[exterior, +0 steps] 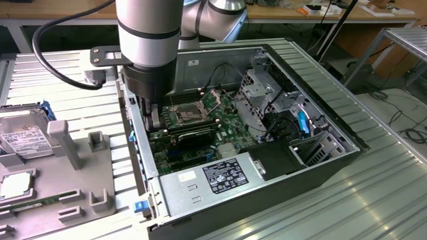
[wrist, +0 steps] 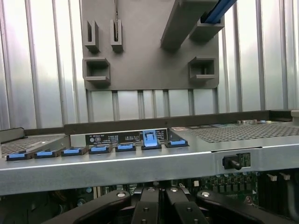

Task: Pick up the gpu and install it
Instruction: 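Press down on the gpu until it lock into place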

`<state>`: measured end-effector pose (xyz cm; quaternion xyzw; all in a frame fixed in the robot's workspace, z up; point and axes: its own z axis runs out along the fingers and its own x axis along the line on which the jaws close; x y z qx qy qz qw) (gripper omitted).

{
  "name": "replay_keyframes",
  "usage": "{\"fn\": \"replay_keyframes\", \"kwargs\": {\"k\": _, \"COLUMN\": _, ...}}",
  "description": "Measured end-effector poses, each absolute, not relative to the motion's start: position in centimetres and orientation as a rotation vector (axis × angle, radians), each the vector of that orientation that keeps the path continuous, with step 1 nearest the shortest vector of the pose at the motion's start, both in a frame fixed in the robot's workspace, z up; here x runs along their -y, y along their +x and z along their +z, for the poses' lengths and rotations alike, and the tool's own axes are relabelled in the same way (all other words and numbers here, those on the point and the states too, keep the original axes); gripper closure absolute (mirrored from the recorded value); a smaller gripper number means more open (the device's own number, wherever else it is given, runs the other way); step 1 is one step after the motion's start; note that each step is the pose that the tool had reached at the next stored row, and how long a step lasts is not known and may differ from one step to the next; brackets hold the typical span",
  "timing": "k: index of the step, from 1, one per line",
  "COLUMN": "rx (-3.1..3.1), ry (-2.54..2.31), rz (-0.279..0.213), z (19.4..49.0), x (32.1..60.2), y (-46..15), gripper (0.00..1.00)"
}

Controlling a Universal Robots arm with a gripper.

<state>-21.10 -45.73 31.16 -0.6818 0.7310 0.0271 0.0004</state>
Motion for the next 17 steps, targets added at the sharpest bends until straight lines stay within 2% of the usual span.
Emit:
{"fn": "replay_keyframes", "kwargs": {"k": 9, "rx": -2.317, "ry": -2.118, "rz": 0.085, "z": 31.30, "x": 45.72, "y": -21.18, "gripper": 0.89}}
{"fn": "replay_keyframes", "kwargs": {"k": 17, "rx": -2.305, "ry": -2.104, "rz": 0.058, "z": 30.82, "x": 45.72, "y": -21.33, "gripper": 0.89}}
